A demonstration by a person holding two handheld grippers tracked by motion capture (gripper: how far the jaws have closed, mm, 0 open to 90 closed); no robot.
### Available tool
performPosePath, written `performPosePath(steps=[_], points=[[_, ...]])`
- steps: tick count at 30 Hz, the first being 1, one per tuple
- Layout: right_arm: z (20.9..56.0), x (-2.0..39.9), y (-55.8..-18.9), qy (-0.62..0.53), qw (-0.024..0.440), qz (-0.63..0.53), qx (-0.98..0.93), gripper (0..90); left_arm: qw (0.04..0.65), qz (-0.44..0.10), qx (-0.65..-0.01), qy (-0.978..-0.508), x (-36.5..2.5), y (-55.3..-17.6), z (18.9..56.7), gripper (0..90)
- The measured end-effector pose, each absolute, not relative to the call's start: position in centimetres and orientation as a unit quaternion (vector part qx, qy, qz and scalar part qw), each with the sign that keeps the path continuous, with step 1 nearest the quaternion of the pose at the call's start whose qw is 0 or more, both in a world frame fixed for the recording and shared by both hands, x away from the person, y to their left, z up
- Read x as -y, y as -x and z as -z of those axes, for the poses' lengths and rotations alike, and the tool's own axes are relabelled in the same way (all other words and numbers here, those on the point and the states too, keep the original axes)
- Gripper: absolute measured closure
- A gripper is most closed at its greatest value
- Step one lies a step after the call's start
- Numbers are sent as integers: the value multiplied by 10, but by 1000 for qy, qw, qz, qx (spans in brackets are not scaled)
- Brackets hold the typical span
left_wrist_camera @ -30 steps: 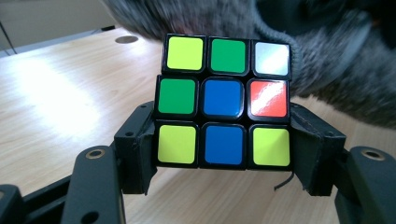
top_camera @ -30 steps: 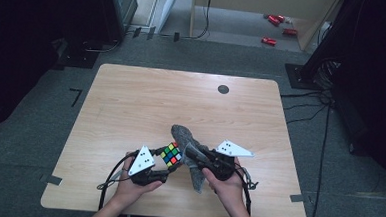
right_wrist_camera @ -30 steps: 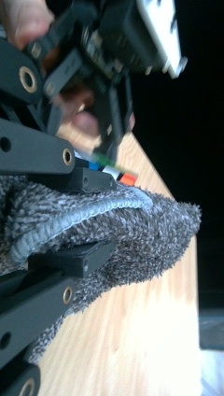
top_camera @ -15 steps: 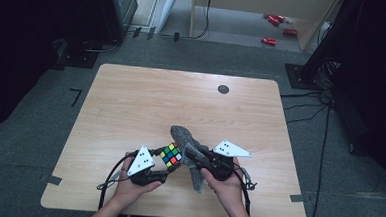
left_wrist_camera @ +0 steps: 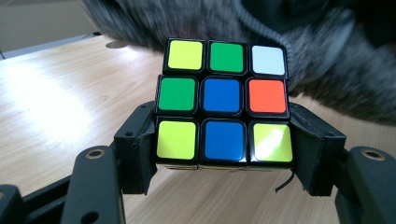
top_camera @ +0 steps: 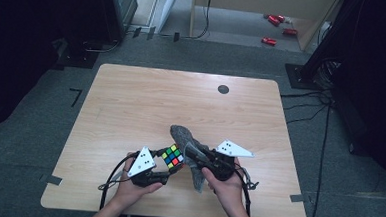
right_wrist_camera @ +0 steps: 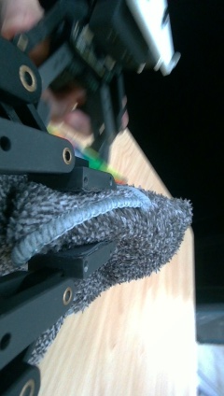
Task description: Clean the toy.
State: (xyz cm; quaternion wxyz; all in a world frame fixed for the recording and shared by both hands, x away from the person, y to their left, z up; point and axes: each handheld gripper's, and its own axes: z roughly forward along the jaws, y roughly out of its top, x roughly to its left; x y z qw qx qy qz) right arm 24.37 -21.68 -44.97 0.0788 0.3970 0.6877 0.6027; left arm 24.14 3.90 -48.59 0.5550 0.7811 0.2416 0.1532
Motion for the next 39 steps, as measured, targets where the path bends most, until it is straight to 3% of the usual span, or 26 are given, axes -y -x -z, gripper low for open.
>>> performPosePath(steps=[3,10,18,21,26,34,39], points=[[446,217,-244,-411,52,-611,-674,691,554,-156,-238,-782,-38,-241,486,350],[467,226,-255,-447,52,-586,-674,693,568,-164,-242,-770,-45,-241,481,349],[448,218,-244,-409,55,-617,-670,691,567,-153,-237,-774,-41,-240,482,350],[453,222,-248,-427,30,-628,-650,692,569,-157,-237,-772,-44,-241,480,350],[465,224,-253,-443,30,-613,-654,693,578,-149,-248,-763,-49,-244,480,349],[450,216,-244,-398,41,-629,-666,690,566,-139,-242,-776,-46,-245,484,349],[466,227,-254,-426,15,-629,-650,689,579,-147,-247,-763,-51,-246,479,349]])
